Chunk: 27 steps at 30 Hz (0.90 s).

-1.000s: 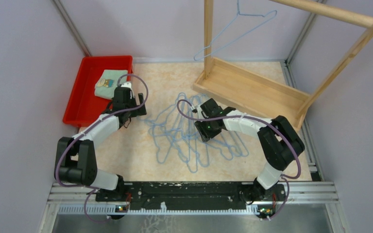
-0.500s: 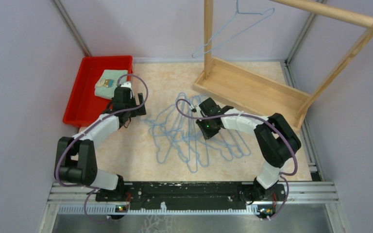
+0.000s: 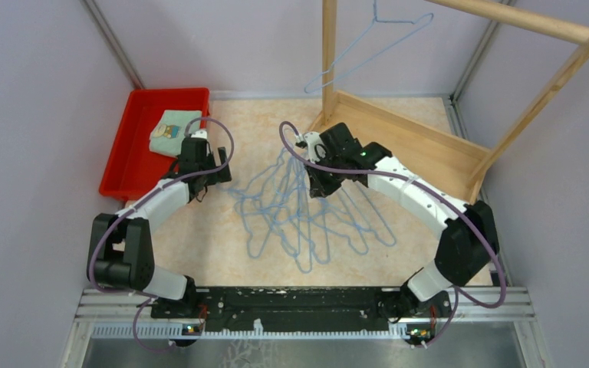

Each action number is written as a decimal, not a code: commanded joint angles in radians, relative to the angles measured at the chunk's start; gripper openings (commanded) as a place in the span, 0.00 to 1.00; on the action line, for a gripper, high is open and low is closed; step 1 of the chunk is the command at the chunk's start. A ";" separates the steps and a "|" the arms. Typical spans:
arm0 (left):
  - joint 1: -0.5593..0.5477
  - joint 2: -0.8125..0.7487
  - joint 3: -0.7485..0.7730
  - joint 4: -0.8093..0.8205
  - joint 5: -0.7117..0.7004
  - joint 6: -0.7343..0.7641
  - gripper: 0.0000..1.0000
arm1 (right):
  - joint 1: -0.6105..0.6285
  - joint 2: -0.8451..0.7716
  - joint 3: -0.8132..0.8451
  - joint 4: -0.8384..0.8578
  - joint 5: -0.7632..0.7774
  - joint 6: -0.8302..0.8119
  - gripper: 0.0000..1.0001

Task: Organize the hangers

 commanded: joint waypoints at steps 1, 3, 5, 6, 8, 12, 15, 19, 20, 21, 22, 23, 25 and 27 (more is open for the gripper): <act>0.006 0.007 0.037 0.011 0.006 -0.016 1.00 | 0.009 -0.086 0.126 -0.094 -0.178 -0.022 0.00; 0.006 0.008 0.043 0.013 0.009 -0.017 1.00 | 0.008 -0.114 0.168 -0.117 -0.169 -0.011 0.00; 0.006 0.010 0.052 0.016 0.014 -0.019 1.00 | 0.001 -0.149 0.188 -0.131 -0.123 0.009 0.00; 0.006 0.012 0.056 0.018 0.017 -0.019 1.00 | -0.015 -0.167 0.188 -0.134 -0.113 0.027 0.00; 0.006 0.018 0.066 0.023 0.027 -0.021 1.00 | -0.081 -0.205 0.166 -0.131 -0.103 0.082 0.00; 0.005 0.033 0.091 0.023 0.058 -0.024 1.00 | -0.188 -0.299 0.099 -0.107 -0.051 0.174 0.00; 0.006 0.049 0.110 0.026 0.071 -0.017 1.00 | -0.239 -0.332 0.106 -0.136 0.030 0.213 0.00; 0.005 0.078 0.142 0.025 0.081 -0.001 1.00 | -0.296 -0.361 0.153 -0.151 0.132 0.260 0.00; 0.005 0.086 0.150 0.026 0.085 0.000 1.00 | -0.312 -0.371 0.164 -0.139 0.153 0.275 0.00; 0.005 0.094 0.158 0.027 0.092 0.003 1.00 | -0.335 -0.381 0.174 -0.116 0.172 0.296 0.00; 0.006 0.103 0.167 0.029 0.096 0.005 1.00 | -0.362 -0.396 0.181 -0.084 0.179 0.321 0.00; 0.005 0.112 0.176 0.032 0.100 0.006 1.00 | -0.384 -0.408 0.187 -0.044 0.187 0.346 0.00; 0.005 0.134 0.197 0.031 0.109 0.012 1.00 | -0.411 -0.419 0.207 0.040 0.227 0.392 0.00; 0.005 0.155 0.222 0.033 0.118 0.021 1.00 | -0.413 -0.416 0.232 0.118 0.270 0.421 0.00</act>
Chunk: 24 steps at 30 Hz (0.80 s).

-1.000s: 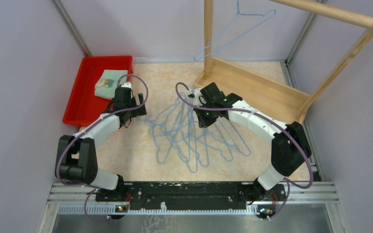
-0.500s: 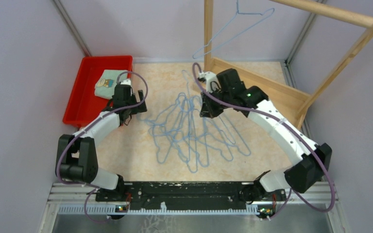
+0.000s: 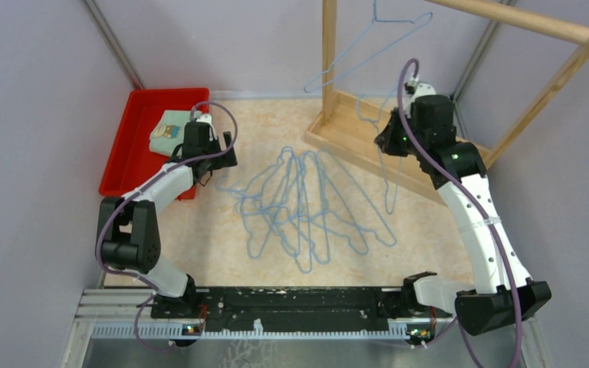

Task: Organize the hangers

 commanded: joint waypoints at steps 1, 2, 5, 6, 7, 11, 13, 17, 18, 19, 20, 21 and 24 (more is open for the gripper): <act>0.005 0.046 0.074 0.023 0.036 0.030 1.00 | -0.024 -0.046 0.114 0.259 0.130 0.115 0.00; 0.005 0.055 0.091 0.022 0.035 0.034 1.00 | -0.024 -0.039 0.132 0.291 0.145 0.126 0.00; 0.005 0.076 0.124 0.022 0.032 0.050 1.00 | -0.024 -0.011 0.182 0.386 0.185 0.142 0.00; 0.006 0.080 0.132 0.022 0.031 0.054 1.00 | -0.024 0.002 0.196 0.413 0.193 0.145 0.00; 0.006 0.085 0.138 0.022 0.030 0.057 1.00 | -0.025 0.016 0.213 0.437 0.199 0.147 0.00; 0.006 0.099 0.149 0.020 0.026 0.061 1.00 | -0.026 0.067 0.252 0.554 0.213 0.157 0.00; 0.006 0.103 0.148 0.022 0.025 0.059 1.00 | -0.030 0.097 0.274 0.605 0.217 0.154 0.00; 0.006 0.099 0.135 0.025 0.013 0.057 1.00 | -0.043 0.183 0.357 0.643 0.237 0.140 0.00; 0.006 0.097 0.129 0.027 0.009 0.057 1.00 | -0.052 0.201 0.370 0.655 0.238 0.140 0.00; 0.006 0.095 0.123 0.029 0.005 0.057 1.00 | -0.062 0.215 0.380 0.669 0.236 0.146 0.00; 0.006 0.092 0.117 0.030 0.003 0.056 1.00 | -0.072 0.227 0.381 0.686 0.234 0.155 0.00; 0.006 0.089 0.108 0.030 0.000 0.057 1.00 | -0.083 0.236 0.375 0.709 0.227 0.167 0.00; 0.006 0.078 0.086 0.029 -0.014 0.061 1.00 | -0.114 0.259 0.363 0.774 0.203 0.209 0.00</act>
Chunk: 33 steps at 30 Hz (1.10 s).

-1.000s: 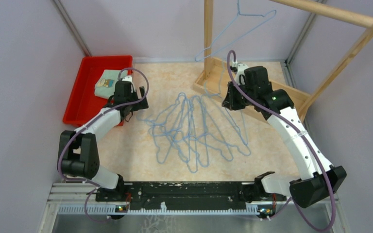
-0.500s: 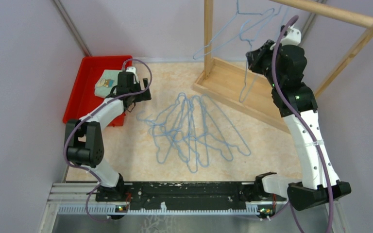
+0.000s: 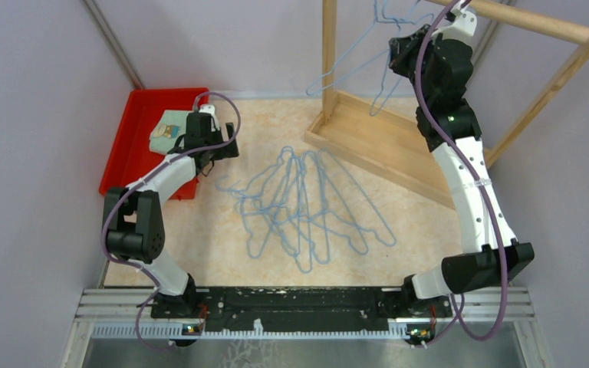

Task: Organize the hangers

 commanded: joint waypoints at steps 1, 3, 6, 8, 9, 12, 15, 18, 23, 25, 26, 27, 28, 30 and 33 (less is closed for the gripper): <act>0.006 -0.018 -0.034 0.015 -0.029 0.020 1.00 | -0.045 0.014 0.036 0.183 -0.003 0.055 0.00; 0.008 -0.024 -0.044 0.015 -0.038 0.029 1.00 | -0.053 0.021 0.029 0.207 0.007 0.064 0.00; 0.010 -0.030 -0.050 0.013 -0.050 0.039 1.00 | -0.069 0.042 0.032 0.212 0.007 0.094 0.00; 0.011 -0.033 -0.052 0.011 -0.051 0.038 1.00 | -0.077 0.060 0.032 0.217 0.003 0.128 0.00; 0.011 -0.034 -0.051 0.012 -0.050 0.037 1.00 | -0.079 0.070 0.032 0.218 0.005 0.137 0.00; 0.012 -0.040 -0.050 0.010 -0.057 0.039 1.00 | -0.081 0.115 0.055 0.204 0.005 0.163 0.00; 0.012 -0.048 -0.054 0.007 -0.072 0.045 1.00 | -0.081 0.158 0.079 0.187 0.007 0.175 0.00; 0.016 -0.058 -0.061 0.000 -0.082 0.053 1.00 | -0.083 0.199 0.107 0.169 0.014 0.194 0.00; 0.025 -0.074 -0.074 0.003 -0.093 0.056 1.00 | -0.082 0.304 0.194 0.152 -0.024 0.241 0.00; 0.029 -0.079 -0.082 0.004 -0.093 0.054 1.00 | -0.079 0.335 0.226 0.141 -0.037 0.258 0.00; 0.030 -0.081 -0.086 0.005 -0.094 0.053 1.00 | -0.073 0.345 0.238 0.131 -0.037 0.258 0.00; 0.032 -0.083 -0.089 0.006 -0.095 0.053 1.00 | -0.067 0.354 0.252 0.120 -0.035 0.253 0.00; 0.032 -0.084 -0.094 0.008 -0.096 0.053 1.00 | -0.059 0.362 0.262 0.103 -0.030 0.248 0.00; 0.035 -0.085 -0.103 0.010 -0.097 0.053 1.00 | -0.047 0.370 0.268 0.087 -0.031 0.243 0.00; 0.039 -0.084 -0.107 0.011 -0.096 0.053 1.00 | -0.032 0.358 0.241 0.085 -0.024 0.239 0.00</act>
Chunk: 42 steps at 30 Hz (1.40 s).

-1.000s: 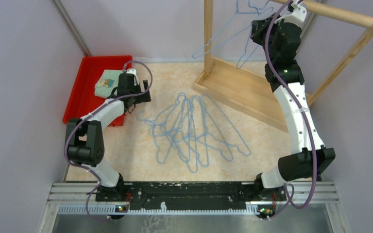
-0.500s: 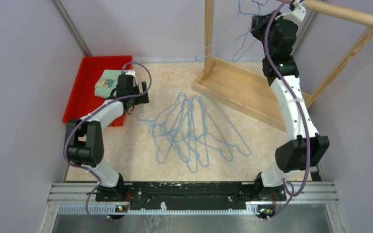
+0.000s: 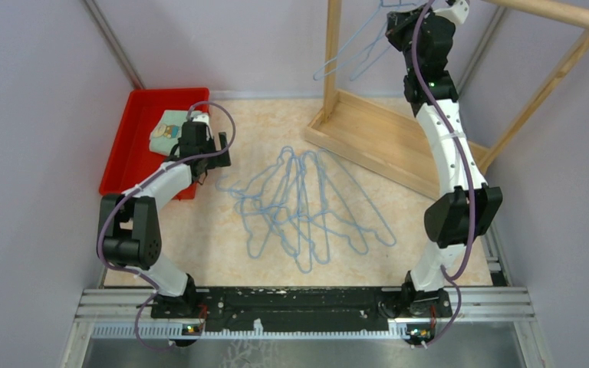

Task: Organize the hangers

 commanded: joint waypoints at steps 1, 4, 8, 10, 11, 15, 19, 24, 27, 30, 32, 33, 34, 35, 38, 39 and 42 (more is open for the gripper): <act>0.008 -0.028 -0.013 0.013 -0.009 0.008 1.00 | 0.027 0.010 -0.004 -0.063 -0.023 -0.016 0.00; 0.010 -0.023 -0.010 0.013 -0.006 0.008 1.00 | 0.029 -0.029 -0.060 -0.050 -0.008 -0.017 0.00; 0.010 -0.015 -0.003 0.015 0.000 0.003 1.00 | 0.029 -0.087 -0.140 -0.044 0.027 -0.010 0.00; 0.010 -0.014 -0.002 0.013 0.004 -0.001 1.00 | 0.029 -0.107 -0.174 -0.048 0.041 0.001 0.00; 0.010 -0.013 0.000 0.013 0.007 -0.003 1.00 | 0.029 -0.126 -0.192 -0.048 0.046 0.006 0.00; 0.010 -0.016 0.002 0.012 0.013 -0.007 1.00 | 0.028 -0.194 -0.267 -0.026 0.060 0.017 0.12; 0.010 -0.020 0.001 0.008 0.009 -0.006 1.00 | 0.030 -0.226 -0.290 -0.041 0.066 0.010 0.26; 0.010 -0.028 -0.006 0.007 0.012 -0.010 1.00 | 0.039 -0.275 -0.319 -0.054 0.083 -0.011 0.36; 0.010 -0.032 -0.011 0.009 0.017 -0.016 1.00 | 0.048 -0.300 -0.321 -0.066 0.072 -0.025 0.50; 0.010 -0.035 -0.012 0.011 0.024 -0.021 1.00 | 0.074 -0.327 -0.309 -0.105 0.087 -0.054 0.53; 0.010 -0.035 -0.013 0.013 0.025 -0.020 1.00 | 0.088 -0.357 -0.314 -0.126 0.099 -0.062 0.58; 0.010 -0.035 -0.013 0.013 0.027 -0.021 1.00 | 0.094 -0.371 -0.317 -0.137 0.105 -0.064 0.59; 0.010 -0.035 -0.013 0.015 0.027 -0.021 1.00 | 0.101 -0.386 -0.324 -0.151 0.112 -0.067 0.60; 0.010 -0.033 -0.013 0.014 0.028 -0.021 1.00 | 0.110 -0.399 -0.330 -0.161 0.115 -0.074 0.60; 0.010 -0.031 -0.013 0.018 0.030 -0.021 1.00 | 0.136 -0.446 -0.363 -0.204 0.130 -0.099 0.60; 0.010 -0.030 -0.013 0.018 0.030 -0.023 1.00 | 0.145 -0.462 -0.379 -0.224 0.142 -0.106 0.60; 0.010 -0.030 -0.013 0.021 0.034 -0.024 1.00 | 0.167 -0.523 -0.437 -0.271 0.173 -0.132 0.60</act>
